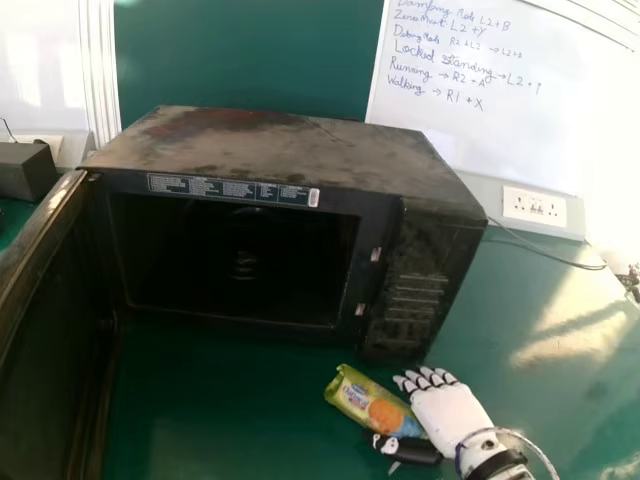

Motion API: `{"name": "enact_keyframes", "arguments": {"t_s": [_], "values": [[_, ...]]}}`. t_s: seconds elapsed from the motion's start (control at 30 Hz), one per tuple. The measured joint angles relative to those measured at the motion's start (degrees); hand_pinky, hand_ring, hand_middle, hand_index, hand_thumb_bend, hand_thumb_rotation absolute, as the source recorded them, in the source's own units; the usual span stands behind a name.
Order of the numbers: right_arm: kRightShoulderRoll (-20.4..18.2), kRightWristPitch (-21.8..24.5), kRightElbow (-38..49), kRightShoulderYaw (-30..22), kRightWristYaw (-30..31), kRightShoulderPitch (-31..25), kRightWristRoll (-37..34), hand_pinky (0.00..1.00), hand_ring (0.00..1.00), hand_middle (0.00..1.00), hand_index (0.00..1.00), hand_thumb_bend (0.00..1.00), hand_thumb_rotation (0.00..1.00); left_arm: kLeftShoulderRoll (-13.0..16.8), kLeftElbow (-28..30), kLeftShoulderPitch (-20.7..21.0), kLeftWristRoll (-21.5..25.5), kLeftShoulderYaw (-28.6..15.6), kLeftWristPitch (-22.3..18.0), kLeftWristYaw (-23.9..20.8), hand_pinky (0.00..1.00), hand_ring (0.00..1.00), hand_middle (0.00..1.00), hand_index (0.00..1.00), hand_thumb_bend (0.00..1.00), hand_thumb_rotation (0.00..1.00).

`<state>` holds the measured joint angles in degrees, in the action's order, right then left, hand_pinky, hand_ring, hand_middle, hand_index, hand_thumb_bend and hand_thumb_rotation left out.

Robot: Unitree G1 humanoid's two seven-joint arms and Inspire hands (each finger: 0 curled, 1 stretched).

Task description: Put biscuit inside oven

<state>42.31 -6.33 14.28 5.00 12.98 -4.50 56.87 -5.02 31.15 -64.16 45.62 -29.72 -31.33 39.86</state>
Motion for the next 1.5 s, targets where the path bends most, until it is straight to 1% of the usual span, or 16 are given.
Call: {"name": "enact_keyframes", "arguments": {"t_s": [0.07, 0.2, 0.27, 0.3, 0.47, 0.57, 0.7, 0.77, 0.87, 0.93, 1.03, 1.17, 1.27, 1.3, 1.43, 1.5], "values": [[-0.2, -0.2, -0.2, 0.1, -1.2, -0.1, 0.0, 1.0, 1.0, 1.0, 0.99, 0.84, 0.95, 0.0, -0.1, 0.0, -1.7, 0.0, -1.5, -0.7, 0.88, 0.82, 0.83, 0.83, 0.95, 0.94], [-1.0, -1.1, -1.3, 0.5, -3.0, -0.5, -1.2, 1.0, 1.0, 1.0, 0.99, 0.83, 0.82, 0.0, -0.4, 0.0, -3.3, 0.1, -2.7, -2.0, 0.88, 0.82, 0.83, 0.83, 0.93, 0.93], [-1.3, -1.5, -1.6, 0.6, -3.2, -0.8, -1.9, 1.0, 1.0, 1.0, 0.98, 0.79, 0.73, 0.0, -0.4, -0.1, -3.1, 0.5, -2.7, -2.3, 0.89, 0.83, 0.84, 0.83, 0.93, 0.94], [-1.3, -1.7, -1.7, 0.7, -3.3, -0.8, -2.2, 1.0, 1.0, 0.99, 0.97, 0.79, 0.69, 0.0, -0.4, -0.2, -2.9, 0.9, -2.7, -2.5, 0.89, 0.83, 0.84, 0.83, 0.93, 0.94], [-1.3, -2.9, -2.0, 0.7, -4.9, -0.8, -2.9, 0.99, 0.99, 0.98, 0.94, 0.7, 0.55, 0.0, -0.2, -1.1, -3.0, 1.7, -2.5, -3.8, 0.89, 0.83, 0.85, 0.83, 0.91, 0.95], [-1.3, -3.8, -2.4, 0.7, -6.1, -0.9, -3.7, 0.96, 0.97, 0.96, 0.91, 0.66, 0.45, 0.0, -0.1, -1.6, -3.1, 2.0, -2.6, -4.3, 0.89, 0.83, 0.84, 0.83, 0.9, 0.93], [-1.3, -4.6, -2.6, 0.7, -7.0, -1.1, -4.4, 0.87, 0.93, 0.92, 0.87, 0.67, 0.32, -0.1, 0.4, -2.4, -4.1, 2.1, -2.5, -6.2, 0.89, 0.83, 0.85, 0.83, 0.9, 0.93], [-1.3, -4.8, -2.7, 0.6, -7.4, -1.1, -4.6, 0.82, 0.9, 0.9, 0.84, 0.66, 0.19, -0.2, 0.4, -2.4, -5.3, 2.1, -2.5, -7.4, 0.88, 0.83, 0.85, 0.83, 0.9, 0.91], [-1.3, -5.2, -3.2, 0.5, -7.8, -1.1, -5.4, 0.72, 0.87, 0.89, 0.8, 0.69, 0.03, -0.2, 0.8, -2.5, -7.2, 2.1, -2.5, -9.4, 0.88, 0.83, 0.85, 0.82, 0.91, 0.88], [-1.3, -5.7, -3.9, 0.4, -8.3, -1.1, -6.1, 0.63, 0.83, 0.87, 0.77, 0.7, 0.01, -0.2, 1.1, -2.6, -7.3, 2.1, -2.5, -10.3, 0.87, 0.83, 0.84, 0.82, 0.91, 0.87], [-1.3, -6.7, -4.3, 0.1, -9.3, -1.1, -7.0, 0.51, 0.73, 0.79, 0.68, 0.67, 0.0, -0.2, 1.5, -2.7, -6.9, 2.7, -2.5, -11.4, 0.86, 0.83, 0.84, 0.81, 0.9, 0.85], [-1.2, -7.8, -4.7, -0.2, -9.6, -1.1, -8.1, 0.42, 0.55, 0.63, 0.56, 0.59, 0.0, -0.2, 1.3, -2.6, -6.7, 3.5, -2.7, -12.6, 0.85, 0.83, 0.84, 0.82, 0.91, 0.83], [-1.2, -8.3, -5.1, -0.4, -9.8, -1.1, -8.9, 0.34, 0.43, 0.52, 0.48, 0.6, 0.0, -0.3, 0.9, -2.6, -6.8, 3.5, -3.3, -13.5, 0.85, 0.83, 0.84, 0.82, 0.91, 0.83], [-1.2, -8.4, -5.2, -0.4, -10.2, -1.1, -9.1, 0.32, 0.38, 0.48, 0.48, 0.54, 0.02, -0.3, 0.7, -2.6, -6.7, 3.7, -3.4, -13.7, 0.85, 0.83, 0.84, 0.82, 0.91, 0.83], [-1.2, -9.2, -6.1, -0.5, -10.9, -0.8, -9.6, 0.27, 0.31, 0.4, 0.48, 0.5, 0.03, -0.3, 0.2, -2.6, -6.0, 4.4, -3.8, -14.2, 0.84, 0.83, 0.84, 0.82, 0.91, 0.82], [-1.2, -9.3, -6.3, -0.5, -10.9, -0.8, -9.8, 0.27, 0.32, 0.48, 0.48, 0.51, 0.01, -0.3, 0.2, -2.6, -5.6, 4.6, -3.8, -14.6, 0.85, 0.83, 0.84, 0.82, 0.91, 0.81]]}}
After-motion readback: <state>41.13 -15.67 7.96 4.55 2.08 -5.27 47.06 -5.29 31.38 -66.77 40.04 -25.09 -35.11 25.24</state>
